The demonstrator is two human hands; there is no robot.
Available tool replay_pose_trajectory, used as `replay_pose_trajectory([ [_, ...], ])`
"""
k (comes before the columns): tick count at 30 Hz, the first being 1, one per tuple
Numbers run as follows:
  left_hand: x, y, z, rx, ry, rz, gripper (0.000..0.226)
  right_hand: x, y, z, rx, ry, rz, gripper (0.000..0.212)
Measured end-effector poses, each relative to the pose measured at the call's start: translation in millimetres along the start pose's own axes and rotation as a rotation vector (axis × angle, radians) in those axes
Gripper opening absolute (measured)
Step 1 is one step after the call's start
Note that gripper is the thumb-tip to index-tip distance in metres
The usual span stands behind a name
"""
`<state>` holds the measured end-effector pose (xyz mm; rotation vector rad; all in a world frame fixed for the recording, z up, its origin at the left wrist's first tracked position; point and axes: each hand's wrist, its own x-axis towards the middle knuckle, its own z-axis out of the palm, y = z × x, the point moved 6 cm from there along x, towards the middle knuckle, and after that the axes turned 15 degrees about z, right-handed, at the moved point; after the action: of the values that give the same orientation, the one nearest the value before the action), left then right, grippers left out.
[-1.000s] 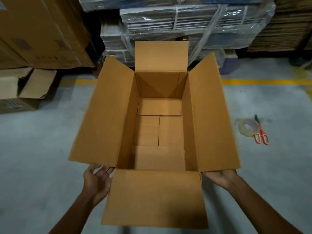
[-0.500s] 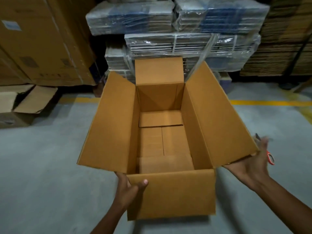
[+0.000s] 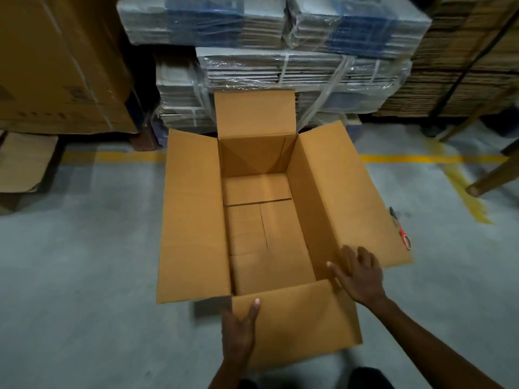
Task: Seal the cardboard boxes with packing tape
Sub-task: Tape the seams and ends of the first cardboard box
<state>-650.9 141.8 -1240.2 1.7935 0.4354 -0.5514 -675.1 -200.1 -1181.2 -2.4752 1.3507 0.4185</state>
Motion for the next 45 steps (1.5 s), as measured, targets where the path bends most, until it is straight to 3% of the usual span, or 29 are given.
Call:
replay_pose_trajectory([
  [3, -2.7, -10.2, 2.8, 0.003, -0.109, -0.106, 0.084, -16.1, 21.1, 4.6, 0.312, 0.012, 0.274, 0.083],
  [6, -8.9, -6.9, -6.8, -0.103, -0.106, -0.099, 0.057, -43.4, 69.2, 23.2, 0.569, -0.276, 0.539, 0.085],
  [8, -16.4, -9.6, -21.0, -0.196, -0.034, -0.137, 0.061, -53.4, 86.1, 19.6, 0.771, -0.46, 0.618, 0.07],
  [10, -33.5, 1.9, -31.2, -0.409, 0.06, -0.092, 0.059, -57.8, 82.8, -2.5, 1.008, -0.553, 0.583, 0.047],
  [12, -53.6, 25.7, -24.9, -0.679, 0.15, 0.017, 0.025, -54.4, 68.5, -27.0, 1.188, -0.595, 0.4, 0.041],
  [14, -60.6, 57.6, -10.3, -0.909, 0.171, 0.138, 0.026, -46.3, 48.8, -45.6, 1.265, -0.61, 0.184, 0.07],
  [15, -57.4, 68.3, -2.6, -0.909, 0.176, 0.215, 0.034, -42.4, 38.3, -50.0, 1.22, -0.586, 0.076, 0.087],
  [17, -46.3, 90.4, 10.3, -0.594, 0.176, 0.378, 0.059, -37.3, 15.5, -46.3, 0.999, -0.467, -0.18, 0.093],
  [19, -26.1, 104.7, 28.9, 0.031, 0.129, 0.601, 0.068, -30.3, -11.4, -26.8, 0.59, -0.288, -0.448, 0.087],
  [21, -4.0, 106.7, 58.3, 0.699, -0.005, 0.764, 0.076, -18.1, -33.1, 6.3, 0.159, -0.125, -0.622, 0.097],
  [22, 6.0, 99.6, 69.8, 0.924, -0.098, 0.743, 0.085, -9.9, -36.9, 25.6, 0.003, -0.098, -0.636, 0.105],
  [24, 19.6, 80.8, 81.0, 1.138, -0.199, 0.702, 0.1, 0.5, -34.7, 52.5, -0.164, -0.037, -0.652, 0.118],
  [26, 23.5, 67.9, 86.5, 1.2, -0.216, 0.721, 0.098, 4.3, -28.0, 64.4, -0.173, 0.033, -0.691, 0.13],
  [28, 25.1, 55.4, 85.5, 1.233, -0.217, 0.725, 0.081, 4.7, -21.4, 66.4, -0.141, 0.047, -0.701, 0.137],
  [34, 13.0, 34.7, 84.7, 1.218, -0.193, 0.713, 0.067, -6.2, -9.5, 67.6, -0.149, 0.106, -0.703, 0.134],
  [36, 1.0, 20.2, 85.9, 1.225, -0.238, 0.695, 0.067, -14.7, 7.5, 74.8, -0.184, 0.134, -0.746, 0.112],
  [39, -21.4, -2.5, 89.2, 1.28, -0.341, 0.667, 0.069, -23.2, 40.1, 94.3, -0.255, 0.179, -0.84, 0.058],
  [40, -26.8, -3.5, 90.1, 1.302, -0.358, 0.673, 0.072, -23.4, 47.9, 97.2, -0.277, 0.178, -0.842, 0.054],
  [45, -21.3, 54.9, 95.5, 1.169, -0.319, 0.791, 0.078, -21.5, 17.3, 52.9, -0.279, -0.11, -0.734, 0.084],
])
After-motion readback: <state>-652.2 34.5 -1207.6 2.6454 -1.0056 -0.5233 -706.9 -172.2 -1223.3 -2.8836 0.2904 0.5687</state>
